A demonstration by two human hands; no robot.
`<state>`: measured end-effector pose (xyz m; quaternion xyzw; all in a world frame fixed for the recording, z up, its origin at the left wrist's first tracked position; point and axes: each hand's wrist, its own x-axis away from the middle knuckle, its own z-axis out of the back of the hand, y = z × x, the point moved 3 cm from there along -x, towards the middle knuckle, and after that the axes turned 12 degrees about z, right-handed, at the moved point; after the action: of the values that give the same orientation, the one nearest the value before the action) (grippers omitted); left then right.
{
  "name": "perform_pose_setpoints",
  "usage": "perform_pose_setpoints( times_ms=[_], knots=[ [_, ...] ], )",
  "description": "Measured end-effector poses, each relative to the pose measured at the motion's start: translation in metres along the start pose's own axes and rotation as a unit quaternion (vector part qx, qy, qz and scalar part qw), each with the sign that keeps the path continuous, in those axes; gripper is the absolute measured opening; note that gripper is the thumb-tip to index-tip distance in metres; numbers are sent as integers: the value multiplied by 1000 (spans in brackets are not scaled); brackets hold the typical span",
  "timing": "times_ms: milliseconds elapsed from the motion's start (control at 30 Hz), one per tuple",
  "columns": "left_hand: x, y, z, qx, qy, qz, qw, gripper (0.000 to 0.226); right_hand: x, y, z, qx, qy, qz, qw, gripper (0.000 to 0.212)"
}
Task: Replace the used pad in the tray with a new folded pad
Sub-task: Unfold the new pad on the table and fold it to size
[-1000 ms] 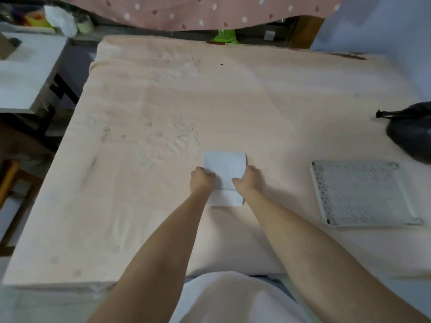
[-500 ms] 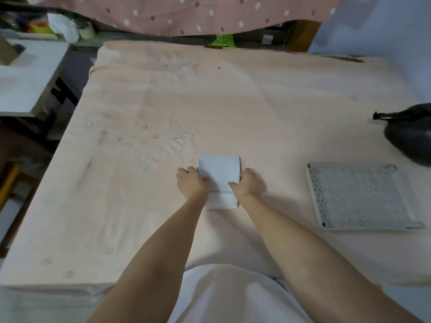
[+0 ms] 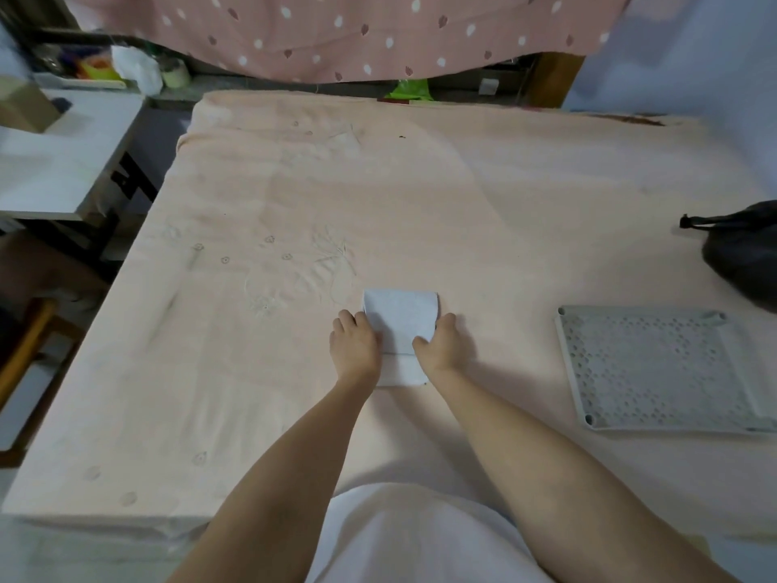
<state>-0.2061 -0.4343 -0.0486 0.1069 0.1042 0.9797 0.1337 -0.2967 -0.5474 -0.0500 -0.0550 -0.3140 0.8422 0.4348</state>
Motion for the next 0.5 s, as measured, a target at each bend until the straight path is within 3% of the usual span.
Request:
perform_pose_setpoints(
  times_ms=[100, 200, 267, 400, 500],
  knots=[
    [-2, -3, 1, 137, -40, 46, 989, 25, 1, 3, -1, -85, 13, -15, 996, 32],
    [-12, -8, 0, 361, -156, 124, 911, 34, 0, 9, 0, -237, 15, -98, 967, 13],
    [-19, -12, 5, 416, -178, 142, 880, 40, -2, 13, 1, -287, -4, -126, 950, 27],
    [-29, -19, 16, 504, -207, 175, 820, 38, -9, 10, 12, -363, -51, -142, 919, 11],
    [-35, -22, 23, 558, -211, 244, 765, 40, -15, 0, 19, -488, -79, -187, 849, 6]
  ],
)
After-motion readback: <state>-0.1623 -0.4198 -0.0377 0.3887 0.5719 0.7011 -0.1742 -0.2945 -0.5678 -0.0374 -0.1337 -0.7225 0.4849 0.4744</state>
